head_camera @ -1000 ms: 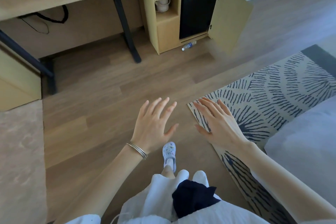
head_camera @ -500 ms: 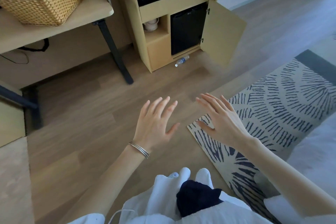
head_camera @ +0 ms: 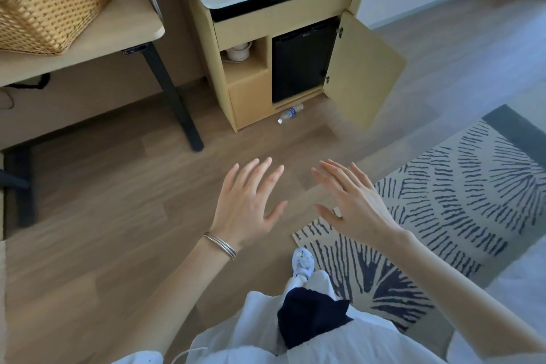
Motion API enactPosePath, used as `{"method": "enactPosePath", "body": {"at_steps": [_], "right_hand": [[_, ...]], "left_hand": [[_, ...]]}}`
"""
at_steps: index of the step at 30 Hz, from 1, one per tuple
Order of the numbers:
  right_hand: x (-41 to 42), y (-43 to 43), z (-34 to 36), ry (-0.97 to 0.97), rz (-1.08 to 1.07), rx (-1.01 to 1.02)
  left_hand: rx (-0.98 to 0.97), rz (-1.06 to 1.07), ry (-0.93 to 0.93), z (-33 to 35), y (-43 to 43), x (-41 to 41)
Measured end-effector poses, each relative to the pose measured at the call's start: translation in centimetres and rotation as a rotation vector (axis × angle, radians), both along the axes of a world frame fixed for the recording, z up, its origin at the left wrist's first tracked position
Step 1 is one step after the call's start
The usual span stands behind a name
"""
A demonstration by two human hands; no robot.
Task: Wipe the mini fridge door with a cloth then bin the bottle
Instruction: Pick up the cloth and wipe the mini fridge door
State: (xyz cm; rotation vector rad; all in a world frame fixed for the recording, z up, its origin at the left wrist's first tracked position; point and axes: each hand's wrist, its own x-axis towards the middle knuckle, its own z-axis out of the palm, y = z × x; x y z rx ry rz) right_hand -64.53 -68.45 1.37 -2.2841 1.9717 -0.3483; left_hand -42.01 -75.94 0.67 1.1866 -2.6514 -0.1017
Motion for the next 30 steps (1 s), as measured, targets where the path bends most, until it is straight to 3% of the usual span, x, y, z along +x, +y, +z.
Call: {"method": "enactPosePath", "body": {"at_steps": [11,30], "right_hand": [[-11.2,-15.1,2.4,0.014,0.093,-0.066],[-18.7,-38.3,2.2,-0.004,0.021,-0.062]], "left_hand": [[-0.007,0.092,-0.005,1.8,-12.4,-10.6],[-0.027,0.037,-0.044,2.0,-36.6,-18.5]]}}
